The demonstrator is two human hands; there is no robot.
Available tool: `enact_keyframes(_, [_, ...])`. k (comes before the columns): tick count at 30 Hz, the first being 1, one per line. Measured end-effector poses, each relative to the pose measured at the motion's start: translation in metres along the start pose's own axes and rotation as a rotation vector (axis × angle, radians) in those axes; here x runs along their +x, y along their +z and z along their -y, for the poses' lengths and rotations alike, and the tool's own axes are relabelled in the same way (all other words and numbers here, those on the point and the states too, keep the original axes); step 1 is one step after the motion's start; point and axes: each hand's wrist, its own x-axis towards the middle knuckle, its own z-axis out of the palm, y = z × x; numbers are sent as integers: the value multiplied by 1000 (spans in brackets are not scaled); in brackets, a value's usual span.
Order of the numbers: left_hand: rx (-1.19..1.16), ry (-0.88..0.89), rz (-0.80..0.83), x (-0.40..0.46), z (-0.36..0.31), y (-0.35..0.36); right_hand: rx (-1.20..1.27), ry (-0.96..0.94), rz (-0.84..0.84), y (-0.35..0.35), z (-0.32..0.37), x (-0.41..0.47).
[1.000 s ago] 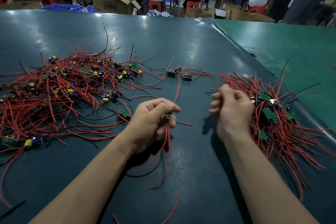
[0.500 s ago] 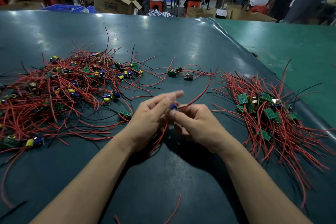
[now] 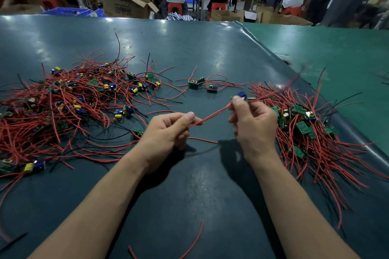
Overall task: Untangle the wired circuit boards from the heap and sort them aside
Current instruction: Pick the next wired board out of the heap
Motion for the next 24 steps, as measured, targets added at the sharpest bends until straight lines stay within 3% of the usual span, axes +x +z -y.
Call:
enact_keyframes(5, [-117, 34, -212, 4, -3, -11, 367, 126, -400, -13, 3, 11])
enact_keyframes(8, [-116, 67, -196, 1, -1, -8, 399, 315, -387, -10, -6, 8])
enact_keyframes(10, [-74, 101, -200, 0, -1, -6, 342, 327, -322, -6, -9, 7])
enact_keyframes(12, [118, 204, -245, -1, 0, -6, 277, 301, -266, -4, -11, 8])
enact_keyframes(15, [653, 440, -298, -7, 5, -10, 206, 291, -182, -3, -14, 7])
enact_keyframes(18, [949, 624, -310, -11, 5, -11, 119, 263, -75, 0, -16, 3])
enact_keyframes(20, [1129, 737, -449, -9, 0, -16, 48, 215, -19, 4, -16, -1])
enact_keyframes(22, [1234, 737, -674, -4, -7, -32, -18, 162, 16, 8, -17, -3])
enact_keyframes(24, [1266, 495, -834, 0, -11, -55, -54, 125, 29, 10, -18, -4])
